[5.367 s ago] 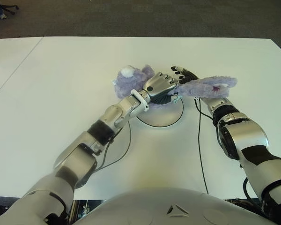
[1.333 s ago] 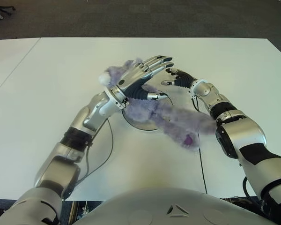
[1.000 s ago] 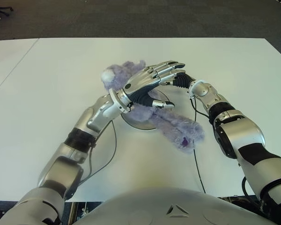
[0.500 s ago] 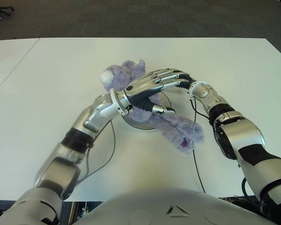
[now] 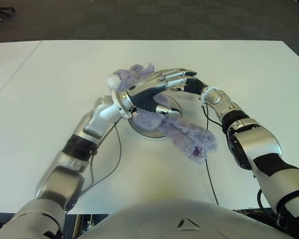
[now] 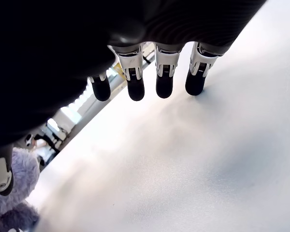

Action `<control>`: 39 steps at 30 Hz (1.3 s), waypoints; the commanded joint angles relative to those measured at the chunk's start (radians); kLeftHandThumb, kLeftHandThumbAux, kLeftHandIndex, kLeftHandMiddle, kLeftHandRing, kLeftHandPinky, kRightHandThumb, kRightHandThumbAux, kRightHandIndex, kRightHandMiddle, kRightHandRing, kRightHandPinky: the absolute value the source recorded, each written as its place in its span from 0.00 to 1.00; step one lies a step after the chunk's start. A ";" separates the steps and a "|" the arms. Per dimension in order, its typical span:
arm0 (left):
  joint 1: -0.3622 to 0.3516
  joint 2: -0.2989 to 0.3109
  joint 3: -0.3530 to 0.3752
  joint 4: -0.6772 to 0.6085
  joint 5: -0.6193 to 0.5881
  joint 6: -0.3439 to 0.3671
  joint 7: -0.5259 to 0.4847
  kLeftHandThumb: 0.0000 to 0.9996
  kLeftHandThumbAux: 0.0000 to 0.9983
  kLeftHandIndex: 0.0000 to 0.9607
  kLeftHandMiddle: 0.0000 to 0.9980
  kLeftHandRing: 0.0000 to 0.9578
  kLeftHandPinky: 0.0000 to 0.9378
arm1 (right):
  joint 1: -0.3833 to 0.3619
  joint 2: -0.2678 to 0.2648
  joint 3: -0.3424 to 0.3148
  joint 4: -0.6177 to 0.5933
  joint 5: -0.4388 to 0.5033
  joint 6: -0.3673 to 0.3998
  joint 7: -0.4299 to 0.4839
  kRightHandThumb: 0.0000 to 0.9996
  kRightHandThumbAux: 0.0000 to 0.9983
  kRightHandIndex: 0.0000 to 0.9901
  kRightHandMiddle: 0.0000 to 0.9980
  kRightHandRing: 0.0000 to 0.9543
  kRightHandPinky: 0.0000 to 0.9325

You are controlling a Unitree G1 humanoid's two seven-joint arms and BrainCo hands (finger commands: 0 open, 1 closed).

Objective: Put the doll into the plate.

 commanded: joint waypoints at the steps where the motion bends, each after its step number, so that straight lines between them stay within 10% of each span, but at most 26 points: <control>1: -0.103 0.065 0.093 0.126 -0.094 -0.003 -0.047 0.17 0.18 0.00 0.00 0.00 0.00 | 0.068 0.045 0.036 0.032 -0.033 0.029 0.072 0.14 0.44 0.00 0.00 0.00 0.00; 8: -0.140 0.107 0.208 0.247 -0.012 -0.124 0.107 0.13 0.20 0.00 0.00 0.00 0.00 | 0.066 0.041 0.048 0.025 -0.032 0.024 0.103 0.12 0.44 0.00 0.00 0.00 0.00; 12: -0.046 0.218 0.358 0.265 -0.004 -0.191 0.191 0.12 0.21 0.00 0.00 0.00 0.00 | 0.067 0.033 0.063 0.028 -0.044 0.042 0.090 0.11 0.45 0.00 0.00 0.00 0.00; 25: -0.073 0.381 0.463 0.654 0.031 -0.254 0.358 0.08 0.26 0.00 0.00 0.00 0.00 | 0.078 0.018 0.077 0.027 -0.049 0.059 0.103 0.09 0.49 0.00 0.00 0.00 0.00; 29: 0.038 0.379 0.507 0.715 -0.049 -0.318 0.358 0.07 0.24 0.00 0.00 0.00 0.00 | 0.084 0.013 0.075 0.027 -0.045 0.059 0.113 0.09 0.49 0.00 0.00 0.00 0.00; 35: -0.148 0.170 0.397 0.674 0.119 -0.177 0.582 0.06 0.20 0.00 0.00 0.00 0.00 | 0.094 0.009 0.069 0.027 -0.040 0.060 0.104 0.10 0.50 0.00 0.00 0.00 0.00; 39: -0.162 0.108 0.383 0.720 0.118 -0.223 0.668 0.06 0.22 0.00 0.00 0.00 0.00 | 0.102 0.009 0.061 0.026 -0.034 0.053 0.087 0.10 0.49 0.00 0.00 0.00 0.00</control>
